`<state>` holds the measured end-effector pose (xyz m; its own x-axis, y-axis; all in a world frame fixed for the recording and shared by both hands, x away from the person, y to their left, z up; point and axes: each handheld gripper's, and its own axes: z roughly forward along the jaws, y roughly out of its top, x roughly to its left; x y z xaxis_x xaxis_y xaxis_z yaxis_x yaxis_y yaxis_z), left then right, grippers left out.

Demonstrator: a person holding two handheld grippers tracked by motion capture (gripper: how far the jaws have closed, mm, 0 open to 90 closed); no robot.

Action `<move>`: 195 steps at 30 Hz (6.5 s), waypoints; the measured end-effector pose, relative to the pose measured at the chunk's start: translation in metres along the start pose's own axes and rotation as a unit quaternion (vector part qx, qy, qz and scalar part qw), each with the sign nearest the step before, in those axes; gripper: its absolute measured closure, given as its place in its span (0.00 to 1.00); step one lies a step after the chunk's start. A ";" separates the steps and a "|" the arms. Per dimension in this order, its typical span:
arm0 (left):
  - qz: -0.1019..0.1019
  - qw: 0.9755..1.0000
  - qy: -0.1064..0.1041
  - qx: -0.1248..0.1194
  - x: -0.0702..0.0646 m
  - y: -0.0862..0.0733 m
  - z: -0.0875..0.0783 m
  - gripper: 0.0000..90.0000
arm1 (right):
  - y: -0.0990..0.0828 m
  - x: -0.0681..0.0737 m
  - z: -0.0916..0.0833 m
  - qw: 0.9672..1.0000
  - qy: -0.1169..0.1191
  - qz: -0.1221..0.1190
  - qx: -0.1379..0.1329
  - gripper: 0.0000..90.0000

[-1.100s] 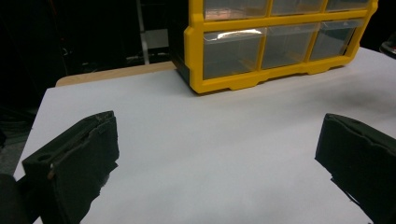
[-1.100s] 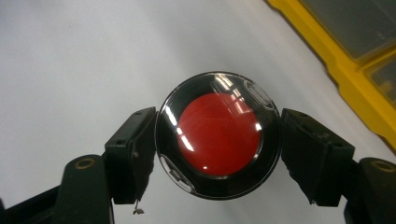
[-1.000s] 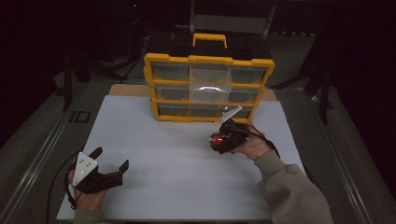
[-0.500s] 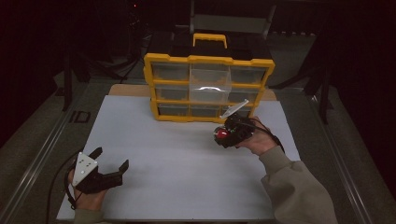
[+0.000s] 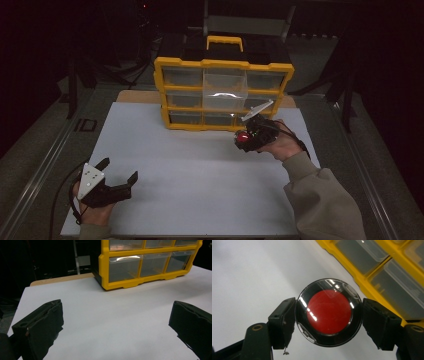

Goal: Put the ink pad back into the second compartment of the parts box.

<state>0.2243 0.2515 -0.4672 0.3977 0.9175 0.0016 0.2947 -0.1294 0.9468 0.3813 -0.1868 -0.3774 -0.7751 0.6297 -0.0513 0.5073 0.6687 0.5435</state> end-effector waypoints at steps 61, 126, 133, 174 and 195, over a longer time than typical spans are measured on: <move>-0.001 1.000 0.001 0.000 0.001 0.000 -0.001 0.00 | 0.041 -0.052 -0.057 0.999 -0.026 0.027 0.003 0.33; -0.003 1.000 -0.001 0.000 0.001 -0.001 -0.001 0.00 | 0.099 -0.062 -0.107 0.998 -0.050 0.031 -0.033 0.33; -0.001 1.000 -0.001 0.001 0.001 -0.001 0.000 0.00 | 0.104 -0.063 -0.112 0.997 -0.048 0.034 -0.043 0.33; -0.001 1.000 -0.001 0.004 0.002 -0.001 -0.001 0.00 | 0.137 -0.028 -0.094 0.998 -0.014 0.003 -0.067 0.33; -0.002 1.000 0.000 0.003 0.002 -0.001 -0.001 0.00 | 0.135 -0.025 -0.091 0.993 -0.038 0.035 -0.102 0.12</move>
<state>0.2243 0.2538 -0.4676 0.3959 0.9183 -0.0026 0.3019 -0.1274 0.9448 0.4352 -0.1482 -0.2263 -0.7061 0.7051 -0.0657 0.4669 0.5333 0.7054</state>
